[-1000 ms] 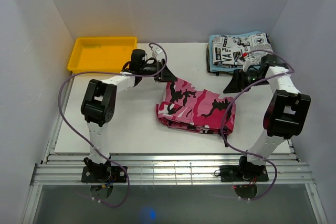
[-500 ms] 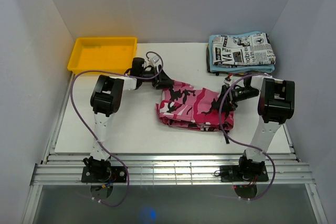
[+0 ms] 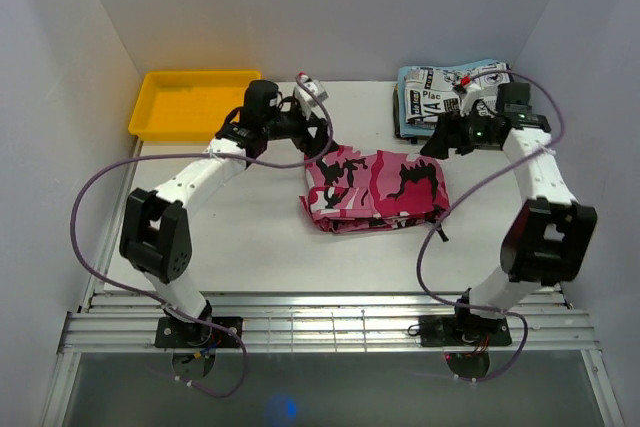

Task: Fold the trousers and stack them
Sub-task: Neatly place the folded trousers to the corner

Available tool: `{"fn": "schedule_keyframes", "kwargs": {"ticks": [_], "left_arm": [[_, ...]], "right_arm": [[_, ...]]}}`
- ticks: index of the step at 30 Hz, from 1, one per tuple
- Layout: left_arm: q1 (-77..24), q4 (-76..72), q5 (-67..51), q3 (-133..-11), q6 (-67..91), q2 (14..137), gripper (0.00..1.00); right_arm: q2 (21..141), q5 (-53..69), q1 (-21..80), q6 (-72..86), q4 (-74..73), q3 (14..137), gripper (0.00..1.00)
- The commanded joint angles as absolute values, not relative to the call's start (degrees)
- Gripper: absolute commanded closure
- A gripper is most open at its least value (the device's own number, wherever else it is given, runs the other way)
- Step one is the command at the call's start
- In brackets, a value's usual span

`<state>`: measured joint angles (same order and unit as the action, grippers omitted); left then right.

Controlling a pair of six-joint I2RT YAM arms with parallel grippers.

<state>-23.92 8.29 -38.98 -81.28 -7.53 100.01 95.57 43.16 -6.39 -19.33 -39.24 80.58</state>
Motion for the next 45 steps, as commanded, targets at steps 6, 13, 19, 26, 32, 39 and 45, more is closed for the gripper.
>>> {"fn": "schedule_keyframes", "kwargs": {"ticks": [6, 13, 19, 26, 32, 39, 45], "left_arm": [[-37.6, 6.0, -26.2, -71.4, -35.2, 95.0, 0.05], [-52.9, -4.5, -13.5, -71.6, -33.5, 105.6, 0.27], [-59.9, -10.1, -8.1, -75.8, -32.3, 114.4, 0.37], [-59.7, -13.4, -7.8, -75.6, -27.3, 112.4, 0.29], [-58.4, -14.6, -11.9, -68.8, -23.6, 104.7, 0.23], [-58.2, -17.0, -12.1, -63.6, -25.0, 101.2, 0.16], [-58.2, -21.8, -15.7, -61.2, -28.3, 102.0, 0.02]], "right_arm": [[73.9, 31.1, -9.4, -17.2, -28.2, 68.3, 0.10], [78.7, 41.3, -21.8, -10.2, -36.1, 62.2, 0.10], [82.7, 41.0, -25.3, -5.7, -34.4, 53.8, 0.05], [91.0, 40.3, -25.3, -0.5, -26.1, 47.0, 0.02], [95.8, 41.4, -24.9, 2.8, -17.2, 44.0, 0.05], [99.1, 42.8, -22.0, 5.7, -14.7, 43.0, 0.18], [99.5, 45.6, -20.7, 6.9, -14.5, 43.6, 0.54]]}}
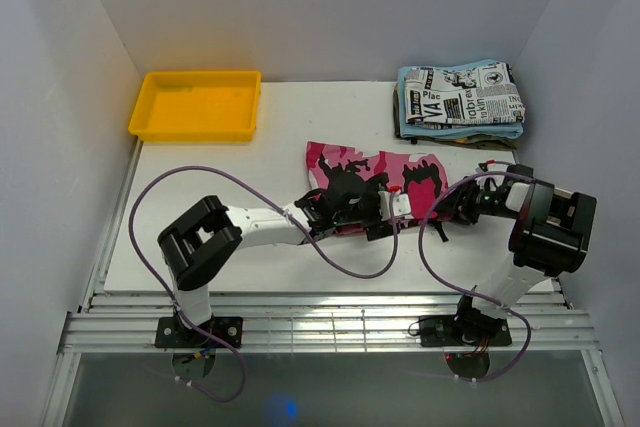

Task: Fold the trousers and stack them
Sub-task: Neatly place the folded trousers to the corner

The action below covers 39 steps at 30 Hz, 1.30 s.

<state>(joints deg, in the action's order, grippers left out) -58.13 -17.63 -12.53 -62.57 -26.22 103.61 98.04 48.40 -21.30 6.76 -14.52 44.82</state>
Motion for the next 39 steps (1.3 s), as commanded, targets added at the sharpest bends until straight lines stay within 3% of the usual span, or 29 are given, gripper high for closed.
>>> {"fn": "schedule_keyframes", "kwargs": {"ticks": [1, 2, 3, 5, 17, 25, 28, 30, 31, 32, 35, 36, 38, 39], "left_arm": [[-58.2, -23.0, -16.3, -60.6, -28.9, 102.1, 0.02], [-58.2, -25.2, -17.7, -60.1, -30.0, 102.3, 0.02], [-58.3, -27.0, -17.9, -58.7, -30.9, 102.6, 0.02], [-58.5, -31.2, -16.6, -57.8, -33.2, 104.0, 0.02], [-64.0, -42.8, -8.0, -60.4, -39.0, 114.6, 0.02], [-65.6, -48.0, 5.1, -64.3, -41.4, 122.3, 0.03], [-65.6, -48.8, 7.1, -65.6, -43.2, 124.6, 0.14], [-65.5, -49.2, 7.5, -65.4, -43.6, 125.1, 0.28], [-65.5, -49.2, 7.4, -65.3, -43.4, 124.8, 0.37], [-65.5, -49.2, 6.9, -65.2, -43.2, 124.6, 0.55], [-65.5, -49.1, 7.1, -65.5, -42.9, 124.6, 0.72], [-65.4, -49.0, 7.3, -65.7, -42.8, 124.7, 0.81], [-65.5, -48.8, 7.6, -66.4, -42.7, 125.2, 0.88], [-65.5, -48.7, 7.8, -66.5, -42.8, 125.2, 0.92]], "right_arm": [[98.4, 46.1, -20.7, 6.9, -15.5, 44.4, 0.61], [97.6, 46.6, -20.7, 7.1, -15.8, 44.7, 0.69], [96.4, 47.5, -20.7, 7.6, -15.9, 44.9, 0.84], [93.2, 48.4, -20.7, 9.5, -16.5, 45.2, 0.92], [87.4, 52.6, -19.5, 20.4, -15.5, 42.5, 0.92], [86.3, 53.4, -19.2, 22.7, -15.2, 42.4, 0.92], [86.7, 53.2, -19.2, 21.5, -17.3, 43.2, 0.92], [87.0, 53.0, -19.2, 21.4, -17.6, 43.4, 0.92], [87.1, 53.0, -19.2, 21.4, -17.7, 43.6, 0.92], [87.2, 52.7, -19.2, 21.4, -17.8, 43.7, 0.92], [87.7, 51.7, -19.2, 20.8, -18.6, 44.1, 0.73], [87.9, 51.0, -19.2, 20.6, -19.2, 44.3, 0.54], [87.9, 50.3, -19.2, 19.9, -19.9, 44.7, 0.32], [87.7, 49.1, -19.2, 19.5, -21.0, 45.0, 0.05]]}}
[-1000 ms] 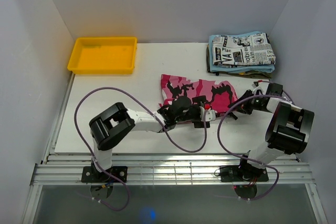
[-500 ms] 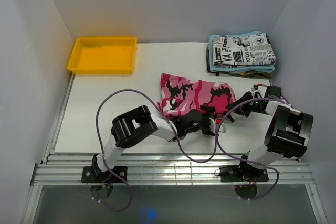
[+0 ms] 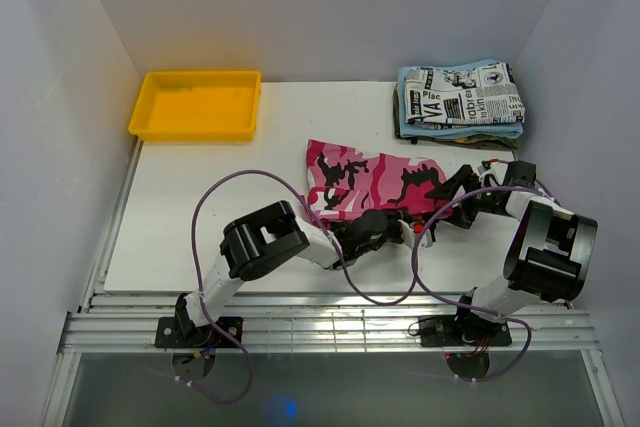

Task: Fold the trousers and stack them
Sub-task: Neatly place the folded trousers to the corner

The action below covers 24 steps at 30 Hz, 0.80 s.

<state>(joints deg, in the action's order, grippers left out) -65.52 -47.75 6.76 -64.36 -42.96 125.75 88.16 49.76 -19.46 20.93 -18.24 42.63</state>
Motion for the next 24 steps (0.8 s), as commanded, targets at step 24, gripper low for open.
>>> {"fn": "schedule_keyframes", "kwargs": {"ticks": [24], "left_arm": [[-63.4, -47.0, 7.2, -70.0, -40.0, 124.4, 1.00]], "right_arm": [[78.5, 46.2, -22.1, 27.7, -11.1, 32.2, 0.10]]}}
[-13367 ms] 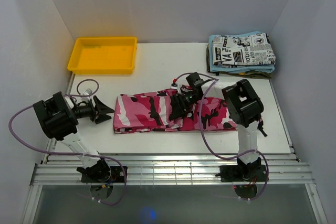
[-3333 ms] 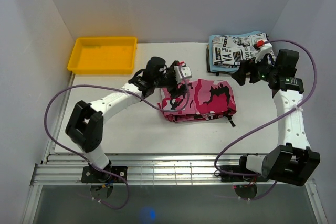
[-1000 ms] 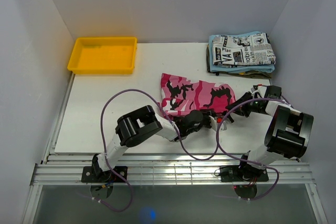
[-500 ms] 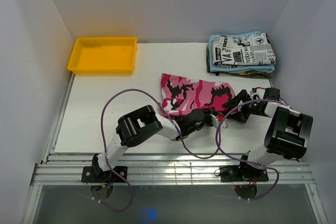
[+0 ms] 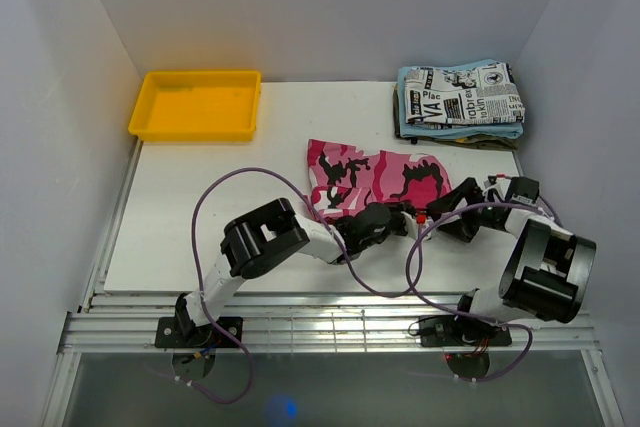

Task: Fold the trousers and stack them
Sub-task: Neatly place the folded trousers to the corner

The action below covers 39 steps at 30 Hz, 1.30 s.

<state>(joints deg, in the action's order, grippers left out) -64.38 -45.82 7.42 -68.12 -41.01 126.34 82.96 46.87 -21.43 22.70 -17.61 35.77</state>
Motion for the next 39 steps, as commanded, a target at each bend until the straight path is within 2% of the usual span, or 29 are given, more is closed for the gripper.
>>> {"fn": "schedule_keyframes", "kwargs": {"ticks": [1, 3, 10, 14, 23, 31, 39], "left_arm": [[-63.5, -46.9, 7.1, -70.0, -39.8, 124.4, 1.00], [-63.5, -46.7, 7.0, -70.3, -39.0, 124.3, 1.00], [-63.5, -46.5, 6.9, -70.1, -38.0, 123.1, 1.00], [-63.5, -46.3, 6.9, -69.9, -37.3, 122.9, 1.00], [-63.5, -46.1, 6.7, -68.9, -36.3, 122.5, 1.00], [-63.5, -44.9, 6.1, -68.7, -35.6, 122.7, 1.00], [-63.5, -44.7, 6.1, -68.1, -35.1, 122.4, 1.00]], "right_arm": [[77.4, 46.5, -22.1, 31.3, -6.6, 30.0, 0.10], [75.8, 46.9, -20.7, 39.9, 2.9, 24.3, 0.10], [81.4, 43.5, -17.0, 48.7, 20.9, 18.2, 0.10], [82.1, 41.1, -15.3, 55.4, 37.0, 14.4, 0.10], [83.6, 31.6, -12.2, 58.6, 45.0, 12.4, 0.10], [82.0, 33.7, -11.9, 62.9, 49.7, 13.6, 0.10], [72.3, 35.9, -11.0, 61.5, 44.3, 12.7, 0.10]]}}
